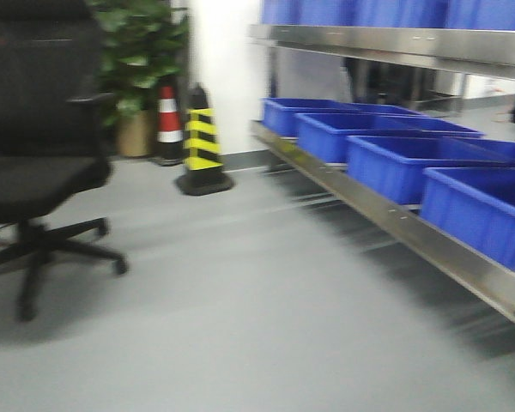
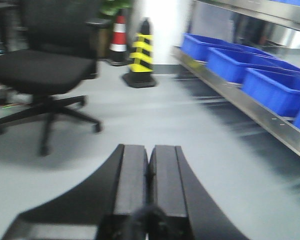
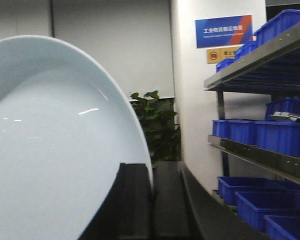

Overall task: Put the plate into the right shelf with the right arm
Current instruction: 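Drive the base to the steel shelf rack holding the plate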

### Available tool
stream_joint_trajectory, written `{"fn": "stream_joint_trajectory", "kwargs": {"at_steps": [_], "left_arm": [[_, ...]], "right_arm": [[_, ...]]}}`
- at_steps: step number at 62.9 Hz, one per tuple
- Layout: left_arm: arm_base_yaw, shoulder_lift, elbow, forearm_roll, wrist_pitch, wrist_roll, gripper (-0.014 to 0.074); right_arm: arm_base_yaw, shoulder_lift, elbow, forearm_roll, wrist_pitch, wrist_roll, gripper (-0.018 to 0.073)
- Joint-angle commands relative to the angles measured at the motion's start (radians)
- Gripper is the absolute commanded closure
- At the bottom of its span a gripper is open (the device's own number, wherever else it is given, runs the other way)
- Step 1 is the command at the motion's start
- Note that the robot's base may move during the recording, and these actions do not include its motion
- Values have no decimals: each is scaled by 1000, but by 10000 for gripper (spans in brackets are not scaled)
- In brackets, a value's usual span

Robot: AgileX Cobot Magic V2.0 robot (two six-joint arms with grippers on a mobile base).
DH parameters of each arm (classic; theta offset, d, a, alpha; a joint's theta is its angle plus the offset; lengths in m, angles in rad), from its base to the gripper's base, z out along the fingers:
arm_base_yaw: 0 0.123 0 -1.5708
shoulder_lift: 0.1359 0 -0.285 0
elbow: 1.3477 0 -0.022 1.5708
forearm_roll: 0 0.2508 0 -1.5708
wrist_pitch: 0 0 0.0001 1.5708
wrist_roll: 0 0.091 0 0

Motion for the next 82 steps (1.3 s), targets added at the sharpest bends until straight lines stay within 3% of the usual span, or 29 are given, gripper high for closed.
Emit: {"fn": "stream_joint_trajectory", "kwargs": {"at_steps": [1,82], "left_arm": [[-2,-6,9,0,-90,-6,643],[-2,-6,9,0,-90,-6,643]], "right_arm": [[-4,15,-28,-6,-79,-6,504],[-4,15,-28,-6,-78,-6,504]]}}
